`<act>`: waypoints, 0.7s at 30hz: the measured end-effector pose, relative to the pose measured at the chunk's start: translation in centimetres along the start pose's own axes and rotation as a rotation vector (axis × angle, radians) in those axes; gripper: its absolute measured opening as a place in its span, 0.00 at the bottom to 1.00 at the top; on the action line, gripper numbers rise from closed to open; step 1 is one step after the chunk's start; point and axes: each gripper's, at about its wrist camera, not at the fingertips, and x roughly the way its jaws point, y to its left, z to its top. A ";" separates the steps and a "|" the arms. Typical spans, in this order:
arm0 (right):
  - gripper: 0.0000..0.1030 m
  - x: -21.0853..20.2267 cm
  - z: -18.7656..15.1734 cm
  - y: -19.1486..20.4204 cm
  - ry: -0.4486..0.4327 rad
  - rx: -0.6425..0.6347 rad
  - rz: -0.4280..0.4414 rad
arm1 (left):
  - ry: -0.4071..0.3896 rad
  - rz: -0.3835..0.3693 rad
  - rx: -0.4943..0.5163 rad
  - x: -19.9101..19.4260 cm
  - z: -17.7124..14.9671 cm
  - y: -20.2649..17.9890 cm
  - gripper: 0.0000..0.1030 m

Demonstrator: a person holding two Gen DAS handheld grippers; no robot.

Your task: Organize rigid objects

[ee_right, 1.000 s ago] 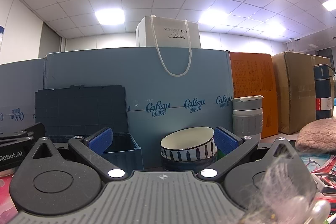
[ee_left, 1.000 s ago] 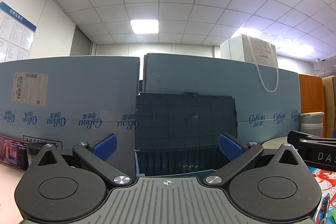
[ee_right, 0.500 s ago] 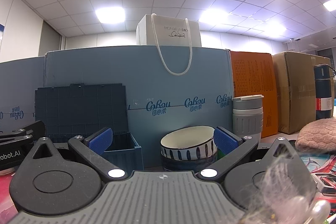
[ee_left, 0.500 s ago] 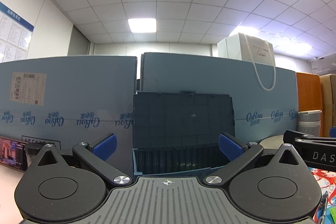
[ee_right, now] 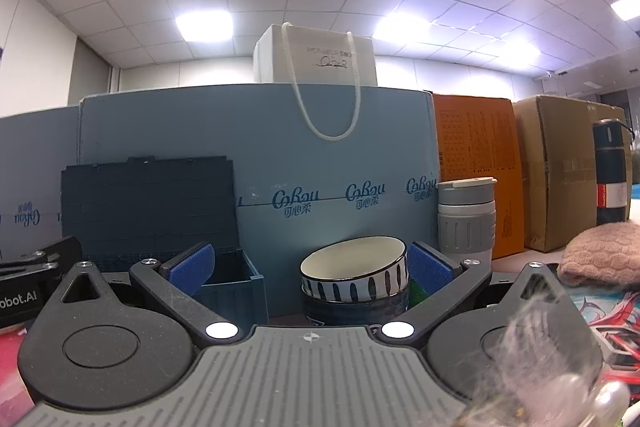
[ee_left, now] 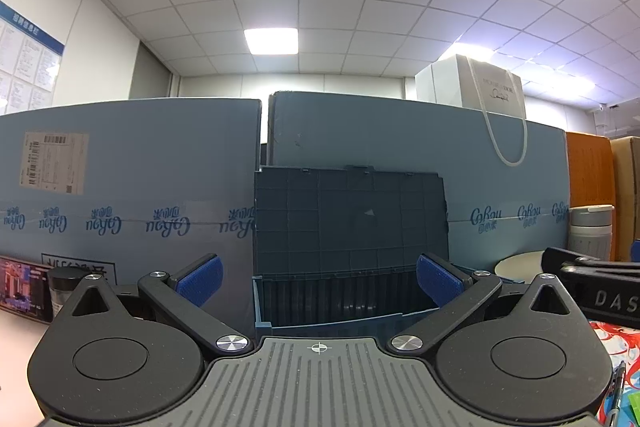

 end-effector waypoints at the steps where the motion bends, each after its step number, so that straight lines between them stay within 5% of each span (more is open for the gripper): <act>1: 1.00 0.0 0.0 0.2 0.001 -0.011 0.004 | -0.002 -0.001 0.000 0.0 0.0 0.0 1.00; 21: 1.00 0.0 0.0 0.2 0.005 -0.008 0.015 | 0.018 -0.030 0.003 0.1 0.0 -0.1 1.00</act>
